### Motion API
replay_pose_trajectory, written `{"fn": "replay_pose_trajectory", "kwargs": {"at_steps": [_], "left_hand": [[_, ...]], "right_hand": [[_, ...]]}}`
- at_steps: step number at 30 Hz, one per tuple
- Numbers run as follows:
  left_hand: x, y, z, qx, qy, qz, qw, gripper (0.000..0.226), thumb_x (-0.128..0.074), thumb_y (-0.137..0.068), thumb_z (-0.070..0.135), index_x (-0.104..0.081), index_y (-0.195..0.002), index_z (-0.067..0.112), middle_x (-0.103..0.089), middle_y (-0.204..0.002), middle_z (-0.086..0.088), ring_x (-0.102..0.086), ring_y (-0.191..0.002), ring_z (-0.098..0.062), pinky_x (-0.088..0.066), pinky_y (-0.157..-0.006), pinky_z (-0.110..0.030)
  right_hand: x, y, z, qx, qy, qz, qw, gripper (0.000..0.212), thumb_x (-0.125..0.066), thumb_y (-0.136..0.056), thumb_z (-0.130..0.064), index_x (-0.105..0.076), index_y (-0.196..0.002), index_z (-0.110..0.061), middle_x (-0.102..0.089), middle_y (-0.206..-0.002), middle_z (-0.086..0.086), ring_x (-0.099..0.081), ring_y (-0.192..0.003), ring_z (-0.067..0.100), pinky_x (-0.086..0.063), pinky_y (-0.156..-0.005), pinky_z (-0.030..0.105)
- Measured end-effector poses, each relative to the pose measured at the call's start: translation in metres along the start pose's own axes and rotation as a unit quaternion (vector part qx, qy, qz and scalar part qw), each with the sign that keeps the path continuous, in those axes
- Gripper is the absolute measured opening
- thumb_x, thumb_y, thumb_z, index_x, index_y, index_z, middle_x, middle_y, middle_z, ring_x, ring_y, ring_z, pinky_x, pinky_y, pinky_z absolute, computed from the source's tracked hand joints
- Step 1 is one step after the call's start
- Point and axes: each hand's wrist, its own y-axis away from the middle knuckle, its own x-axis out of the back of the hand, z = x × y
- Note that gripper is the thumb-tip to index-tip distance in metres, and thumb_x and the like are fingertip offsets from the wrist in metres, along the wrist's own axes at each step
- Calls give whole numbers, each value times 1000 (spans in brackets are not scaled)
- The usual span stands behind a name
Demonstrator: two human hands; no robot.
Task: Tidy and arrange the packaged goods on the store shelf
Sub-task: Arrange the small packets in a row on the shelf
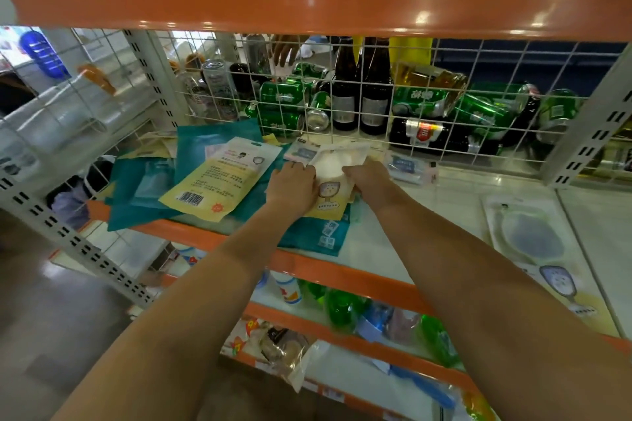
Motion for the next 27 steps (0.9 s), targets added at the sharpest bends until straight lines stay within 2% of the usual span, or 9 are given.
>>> {"fn": "replay_pose_trajectory", "kwargs": {"at_steps": [4, 9, 13, 15, 17, 20, 23, 25, 27], "left_hand": [[1, 1, -1, -3, 4, 0, 1000, 38, -32, -101, 31, -49, -130, 14, -52, -133, -11, -43, -126, -28, -37, -99, -41], [1, 4, -2, -10, -2, 2, 1000, 37, -33, -101, 30, -48, -129, 12, -52, -132, -12, -42, -126, -29, -36, -100, -42], [4, 6, -5, -21, 10, 12, 1000, 36, -34, -101, 29, -49, -129, 13, -53, -131, -10, -46, -124, -28, -36, -100, -41], [5, 5, -7, -28, 9, 19, 999, 35, -35, -100, 29, -50, -129, 14, -53, -130, -9, -48, -122, -27, -37, -99, -39], [7, 4, -8, -34, 2, 25, 999, 36, -38, -99, 32, -50, -128, 15, -54, -129, -8, -48, -120, -26, -39, -97, -38], [14, 0, -7, -28, 15, 31, 999, 33, -43, -97, 31, -53, -123, 13, -55, -127, -8, -49, -118, -26, -40, -94, -39], [20, -2, 1, -40, 9, 52, 998, 31, -38, -99, 26, -54, -120, 11, -56, -123, -9, -51, -114, -27, -41, -92, -38], [24, -5, 9, -55, 0, 55, 997, 32, -39, -98, 25, -54, -120, 9, -57, -122, -11, -52, -113, -28, -42, -92, -38], [25, -8, 21, -71, -11, 54, 996, 33, -38, -98, 26, -53, -122, 9, -57, -123, -11, -51, -115, -28, -42, -91, -38]], "right_hand": [[-7, -7, -1, -27, -19, -12, 999, 70, -80, -74, -26, -49, -130, 2, -59, -125, 19, -62, -109, 34, -54, -90, 46], [-8, 2, -6, -21, -49, -42, 998, 51, -66, -84, -12, -47, -130, 2, -55, -129, 17, -57, -117, 33, -49, -92, 39], [-7, 3, -4, -33, -25, -24, 999, 58, -68, -85, -16, -43, -135, -1, -53, -132, 15, -58, -112, 31, -51, -90, 39], [0, 5, -1, 2, -14, -51, 999, 49, -62, -87, -17, -49, -133, -2, -55, -132, 13, -58, -101, 21, -51, -77, 29], [14, 12, 4, 25, 49, -66, 996, 41, -52, -93, -15, -52, -132, -4, -54, -135, 11, -55, -105, 20, -41, -70, 18], [32, 12, 7, 49, 94, -48, 993, 39, -40, -98, -9, -50, -135, -7, -48, -141, 12, -44, -129, 26, -34, -76, 18], [49, 15, 6, 59, 52, -21, 997, 34, -46, -97, -11, -54, -129, -7, -49, -139, 17, -51, -116, 26, -40, -98, 29], [61, 15, 6, 48, -9, -1, 999, 38, -50, -95, -11, -52, -131, 1, -53, -136, 17, -54, -105, 23, -43, -99, 32], [74, 17, 10, 38, -47, 11, 998, 40, -52, -93, -9, -51, -131, 2, -56, -130, 18, -56, -106, 28, -45, -99, 37]]}}
